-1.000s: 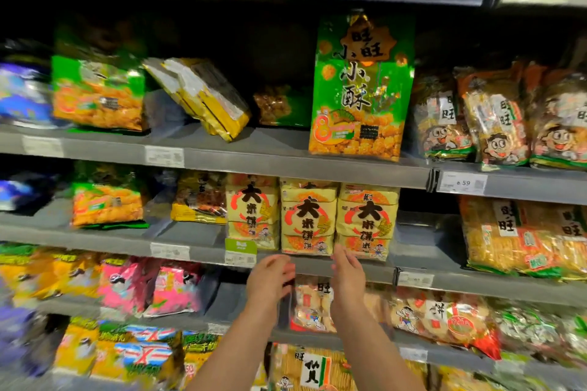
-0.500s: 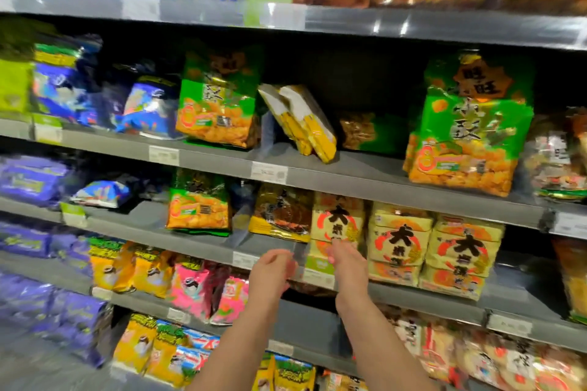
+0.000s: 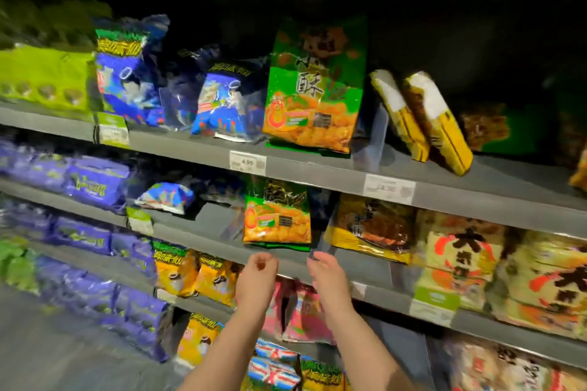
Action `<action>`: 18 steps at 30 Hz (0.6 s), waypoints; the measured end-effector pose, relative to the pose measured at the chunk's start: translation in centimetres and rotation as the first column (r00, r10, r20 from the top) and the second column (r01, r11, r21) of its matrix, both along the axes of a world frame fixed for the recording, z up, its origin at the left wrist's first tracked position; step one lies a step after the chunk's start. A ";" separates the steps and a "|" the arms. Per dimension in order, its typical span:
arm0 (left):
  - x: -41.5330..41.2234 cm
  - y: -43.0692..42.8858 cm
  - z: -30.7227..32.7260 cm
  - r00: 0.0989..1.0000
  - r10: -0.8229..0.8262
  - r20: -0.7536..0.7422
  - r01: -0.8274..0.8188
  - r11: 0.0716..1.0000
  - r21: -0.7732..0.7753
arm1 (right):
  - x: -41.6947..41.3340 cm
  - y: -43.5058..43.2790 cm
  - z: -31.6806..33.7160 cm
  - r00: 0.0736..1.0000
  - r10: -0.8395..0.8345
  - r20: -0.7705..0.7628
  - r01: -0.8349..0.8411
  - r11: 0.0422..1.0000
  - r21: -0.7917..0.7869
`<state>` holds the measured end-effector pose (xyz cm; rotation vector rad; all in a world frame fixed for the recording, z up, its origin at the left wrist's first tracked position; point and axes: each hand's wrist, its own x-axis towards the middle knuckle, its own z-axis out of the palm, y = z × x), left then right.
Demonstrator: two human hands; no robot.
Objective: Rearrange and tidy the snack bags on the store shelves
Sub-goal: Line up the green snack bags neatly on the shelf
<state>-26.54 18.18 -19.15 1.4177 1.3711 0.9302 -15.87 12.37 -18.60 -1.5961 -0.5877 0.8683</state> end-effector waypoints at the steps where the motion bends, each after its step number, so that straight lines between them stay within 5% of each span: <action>1: 0.0 1.2 -0.5 1.000 0.010 -0.024 -0.011 1.000 -0.016 | 0.1 1.2 -0.5 1.000 0.022 0.010 -0.021 0.999 -0.027; 18: 2.7 15.0 -4.8 0.954 0.125 -0.271 -0.155 0.984 -0.090 | 5.0 14.9 -4.1 0.951 0.054 0.305 0.068 0.924 -0.375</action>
